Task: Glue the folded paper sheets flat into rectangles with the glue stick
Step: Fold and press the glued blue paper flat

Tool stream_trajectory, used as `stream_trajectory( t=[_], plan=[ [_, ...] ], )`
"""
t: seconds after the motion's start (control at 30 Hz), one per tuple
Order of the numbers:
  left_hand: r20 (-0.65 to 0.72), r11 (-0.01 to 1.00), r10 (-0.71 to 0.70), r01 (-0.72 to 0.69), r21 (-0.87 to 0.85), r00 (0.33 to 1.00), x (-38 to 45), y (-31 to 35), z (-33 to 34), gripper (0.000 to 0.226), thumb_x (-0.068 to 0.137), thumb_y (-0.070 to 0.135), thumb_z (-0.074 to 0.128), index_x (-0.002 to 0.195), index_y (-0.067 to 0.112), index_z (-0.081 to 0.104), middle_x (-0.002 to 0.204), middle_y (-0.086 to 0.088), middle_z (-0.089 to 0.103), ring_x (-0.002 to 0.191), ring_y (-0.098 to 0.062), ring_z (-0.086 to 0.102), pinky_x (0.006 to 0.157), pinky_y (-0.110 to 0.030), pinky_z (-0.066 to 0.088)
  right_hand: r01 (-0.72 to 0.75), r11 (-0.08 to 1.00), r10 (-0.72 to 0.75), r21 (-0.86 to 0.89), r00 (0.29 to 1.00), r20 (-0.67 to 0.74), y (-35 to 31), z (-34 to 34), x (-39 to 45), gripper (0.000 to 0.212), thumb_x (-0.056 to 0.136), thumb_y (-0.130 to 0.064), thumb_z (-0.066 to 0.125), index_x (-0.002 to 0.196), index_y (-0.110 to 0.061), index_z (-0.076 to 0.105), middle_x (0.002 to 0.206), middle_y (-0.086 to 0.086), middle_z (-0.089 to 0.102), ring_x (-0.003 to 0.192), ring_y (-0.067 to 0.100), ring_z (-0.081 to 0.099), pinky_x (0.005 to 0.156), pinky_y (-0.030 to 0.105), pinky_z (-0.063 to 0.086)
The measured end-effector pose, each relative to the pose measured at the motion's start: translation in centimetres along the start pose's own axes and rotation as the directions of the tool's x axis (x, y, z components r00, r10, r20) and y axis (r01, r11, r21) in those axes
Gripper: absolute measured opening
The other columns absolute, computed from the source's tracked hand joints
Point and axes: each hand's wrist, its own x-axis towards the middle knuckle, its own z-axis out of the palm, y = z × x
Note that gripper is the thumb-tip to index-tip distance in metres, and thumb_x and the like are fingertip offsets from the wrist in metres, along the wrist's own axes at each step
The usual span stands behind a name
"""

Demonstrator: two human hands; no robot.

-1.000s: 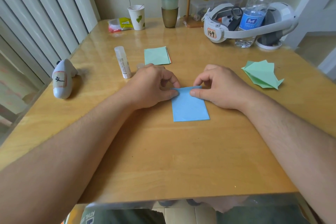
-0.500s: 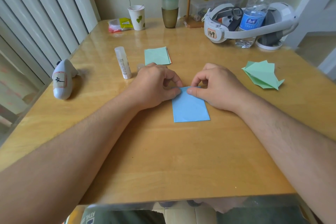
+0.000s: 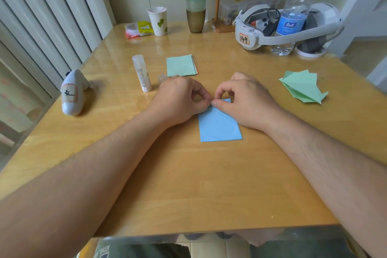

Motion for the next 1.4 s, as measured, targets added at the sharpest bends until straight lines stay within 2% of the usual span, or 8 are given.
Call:
stream_trajectory(
  t=[0.37,0.5,0.67,0.77,0.9,1.07,1.2,1.4],
  plan=[
    [-0.03,1.0,-0.01,0.011,0.015,1.0,0.2,-0.2,1.0,0.007,0.086,0.048,0.073,0.085,0.041,0.074,0.06,0.016,0.051,0.066,-0.004,0.046,0.071,-0.033,0.044,-0.048,0.999,0.047,-0.024,0.999,-0.01,0.2,0.4,0.4,0.019,0.09,-0.053,0.069,0.082,-0.036,0.065,0.088,-0.014,0.048,0.099,0.017,0.051,0.09,0.044,0.05],
    [-0.061,0.999,-0.046,0.045,-0.013,0.997,0.2,-0.3,1.0,0.016,0.083,0.054,0.075,0.083,0.043,0.063,0.064,0.014,0.052,0.067,0.0,0.048,0.068,-0.032,0.042,-0.059,0.998,0.059,-0.015,0.998,-0.018,0.3,0.4,0.5,0.02,0.089,-0.052,0.07,0.084,-0.033,0.066,0.085,-0.012,0.05,0.09,0.018,0.053,0.076,0.036,0.046],
    [0.0,0.99,-0.119,0.119,-0.08,0.993,0.3,-0.4,0.3,0.017,0.083,0.046,0.08,0.079,0.035,0.067,0.067,0.013,0.056,0.065,-0.003,0.051,0.061,-0.028,0.039,-0.095,0.993,0.098,0.068,0.995,-0.038,0.4,-0.3,0.4,0.015,0.087,-0.037,0.079,0.081,-0.027,0.069,0.076,-0.008,0.06,0.073,0.005,0.054,0.06,0.024,0.038],
    [0.053,0.982,-0.138,0.144,-0.124,0.989,0.1,-1.2,-0.5,0.012,0.083,0.039,0.082,0.081,0.033,0.072,0.072,0.013,0.063,0.075,-0.002,0.056,0.065,-0.023,0.043,-0.114,0.989,0.118,0.096,0.992,-0.046,0.5,-0.6,0.2,0.011,0.088,-0.026,0.08,0.082,-0.025,0.071,0.074,-0.007,0.065,0.071,0.006,0.056,0.062,0.022,0.042],
    [0.091,0.981,-0.138,0.149,-0.122,0.986,0.0,-2.0,-1.2,0.01,0.084,0.038,0.082,0.082,0.036,0.073,0.079,0.016,0.069,0.084,-0.004,0.058,0.07,-0.019,0.041,-0.121,0.988,0.127,0.099,0.99,-0.06,0.8,-0.8,0.2,0.012,0.088,-0.021,0.079,0.081,-0.026,0.07,0.075,-0.007,0.067,0.074,0.01,0.06,0.069,0.029,0.049],
    [0.075,0.981,-0.123,0.133,-0.143,0.989,-0.1,-2.0,-1.0,0.003,0.09,0.037,0.073,0.088,0.039,0.072,0.082,0.016,0.067,0.086,-0.009,0.058,0.072,-0.023,0.043,-0.116,0.983,0.128,0.139,0.989,-0.078,1.1,-0.8,0.3,0.009,0.093,-0.021,0.073,0.087,-0.027,0.07,0.079,-0.006,0.064,0.074,0.006,0.055,0.065,0.024,0.044],
    [0.104,0.985,-0.087,0.101,-0.136,0.991,-0.2,-1.5,-1.0,0.008,0.087,0.044,0.078,0.089,0.038,0.072,0.078,0.018,0.066,0.077,-0.001,0.059,0.072,-0.023,0.049,-0.101,0.983,0.103,0.151,0.995,-0.005,1.0,-0.9,0.1,0.013,0.085,-0.03,0.084,0.085,-0.03,0.071,0.081,-0.007,0.064,0.075,0.006,0.055,0.066,0.026,0.044],
    [0.21,0.985,-0.034,0.069,-0.161,0.977,-0.7,-1.5,-1.8,0.012,0.086,0.041,0.082,0.094,0.038,0.074,0.088,0.018,0.07,0.082,0.003,0.062,0.078,-0.021,0.051,-0.068,0.988,0.051,0.14,0.991,0.122,1.3,-2.4,-0.5,0.021,0.077,-0.029,0.091,0.082,-0.036,0.072,0.092,-0.008,0.064,0.086,0.006,0.061,0.079,0.03,0.05]
  ],
)
